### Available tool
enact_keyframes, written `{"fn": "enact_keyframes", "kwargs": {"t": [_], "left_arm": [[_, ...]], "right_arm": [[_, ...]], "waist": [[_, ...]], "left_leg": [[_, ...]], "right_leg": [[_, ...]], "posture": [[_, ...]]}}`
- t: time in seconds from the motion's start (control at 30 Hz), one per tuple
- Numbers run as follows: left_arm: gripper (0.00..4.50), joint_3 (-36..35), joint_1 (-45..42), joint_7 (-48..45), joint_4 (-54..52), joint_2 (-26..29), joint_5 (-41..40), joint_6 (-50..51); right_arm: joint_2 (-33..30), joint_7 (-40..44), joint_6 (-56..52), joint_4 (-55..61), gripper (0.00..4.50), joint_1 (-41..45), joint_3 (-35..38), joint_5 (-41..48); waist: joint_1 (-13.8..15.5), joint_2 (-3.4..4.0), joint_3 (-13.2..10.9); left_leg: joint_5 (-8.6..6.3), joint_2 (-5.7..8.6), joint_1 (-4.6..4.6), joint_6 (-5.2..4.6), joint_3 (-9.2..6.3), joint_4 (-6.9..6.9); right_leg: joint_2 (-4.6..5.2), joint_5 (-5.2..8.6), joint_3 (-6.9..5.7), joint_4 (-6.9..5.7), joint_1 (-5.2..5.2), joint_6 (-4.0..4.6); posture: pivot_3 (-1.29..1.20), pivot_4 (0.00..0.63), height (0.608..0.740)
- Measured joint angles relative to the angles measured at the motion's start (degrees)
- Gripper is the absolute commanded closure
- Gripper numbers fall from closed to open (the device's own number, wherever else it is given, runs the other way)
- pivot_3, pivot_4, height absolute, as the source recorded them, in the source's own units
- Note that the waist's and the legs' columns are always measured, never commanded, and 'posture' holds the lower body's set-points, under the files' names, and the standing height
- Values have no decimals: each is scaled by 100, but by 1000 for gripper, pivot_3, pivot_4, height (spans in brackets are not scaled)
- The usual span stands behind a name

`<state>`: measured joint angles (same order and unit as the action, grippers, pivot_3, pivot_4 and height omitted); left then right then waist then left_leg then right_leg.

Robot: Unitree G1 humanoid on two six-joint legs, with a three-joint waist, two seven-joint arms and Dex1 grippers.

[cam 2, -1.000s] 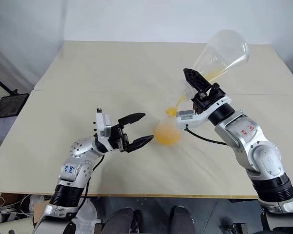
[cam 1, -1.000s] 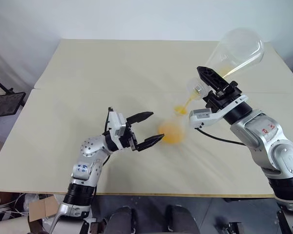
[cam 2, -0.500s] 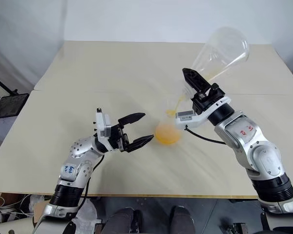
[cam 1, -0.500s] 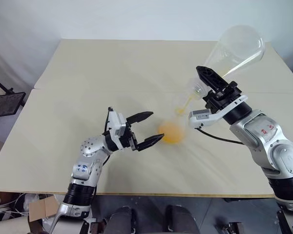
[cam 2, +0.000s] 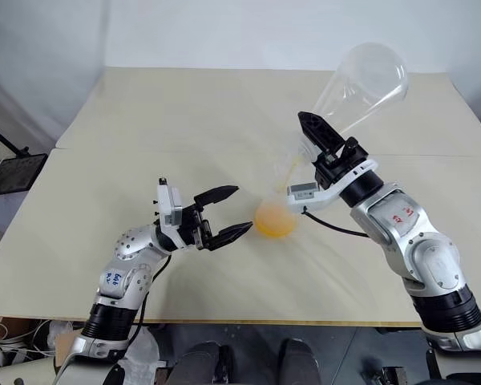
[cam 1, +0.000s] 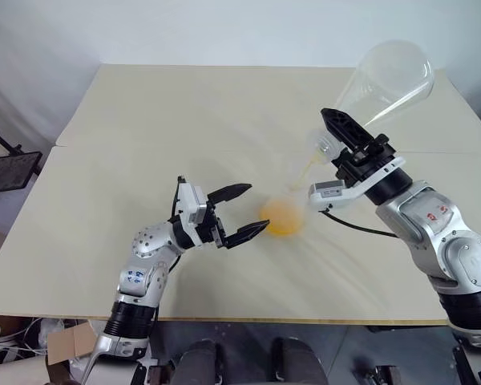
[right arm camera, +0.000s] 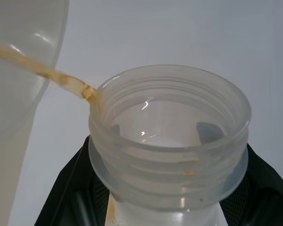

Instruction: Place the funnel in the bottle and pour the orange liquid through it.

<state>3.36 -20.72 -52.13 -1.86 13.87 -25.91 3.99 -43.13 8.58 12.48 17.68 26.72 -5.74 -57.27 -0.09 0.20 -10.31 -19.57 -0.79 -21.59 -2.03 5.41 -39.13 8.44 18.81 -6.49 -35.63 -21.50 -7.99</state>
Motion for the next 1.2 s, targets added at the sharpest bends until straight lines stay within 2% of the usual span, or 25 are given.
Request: {"fn": "enact_keyframes", "kwargs": {"t": [0.5, 0.67, 0.83, 0.97, 1.07, 1.2], "left_arm": [[0, -2, 0, -7, -115, 81, -3, 106], [0, -3, 0, -39, -137, 98, -5, 125], [0, -3, -1, -60, -137, 112, -5, 130], [0, -2, -23, -95, -131, 118, -5, 130], [0, -5, -81, -125, -78, 121, -5, 130], [0, -7, -112, -151, 24, 120, -5, 128]], "right_arm": [[176, 93, -29, 55, 2022, -139, -7, 20], [533, 330, -294, 200, 2022, -309, 174, 592], [858, 806, -669, 519, 2022, -447, 473, 1633], [1522, 1305, -1587, 986, 2022, -522, 909, 2925], [1812, 1570, -2467, 1273, 2022, -524, 1492, 3855], [1823, 1592, -3410, 1116, 2022, -491, 2564, 4805]], "waist": [[-1, 0, 0], [4, 0, 0], [4, 0, 0], [7, -1, -1], [27, -1, 0], [38, -1, 0]], "left_leg": [[0, 0, 0, 0, 0, 0], [0, 1, 0, 0, 0, 0], [0, 0, 0, 0, -2, 0], [0, -1, 0, 0, -6, 0], [0, 3, 0, -1, -8, 0], [0, 5, 0, -2, -8, 0]], "right_leg": [[0, 0, 0, 0, 0, 0], [0, 0, 0, 0, 1, 0], [-1, 0, -1, -1, 1, 0], [-2, 0, -2, -2, 3, 0], [0, 0, -2, -2, 5, 0], [1, 0, -2, -1, 6, 0]], "posture": [[0, 150, 740], [0, 150, 740], [0, 150, 740], [0, 150, 740], [0, 150, 740], [0, 150, 740]]}}
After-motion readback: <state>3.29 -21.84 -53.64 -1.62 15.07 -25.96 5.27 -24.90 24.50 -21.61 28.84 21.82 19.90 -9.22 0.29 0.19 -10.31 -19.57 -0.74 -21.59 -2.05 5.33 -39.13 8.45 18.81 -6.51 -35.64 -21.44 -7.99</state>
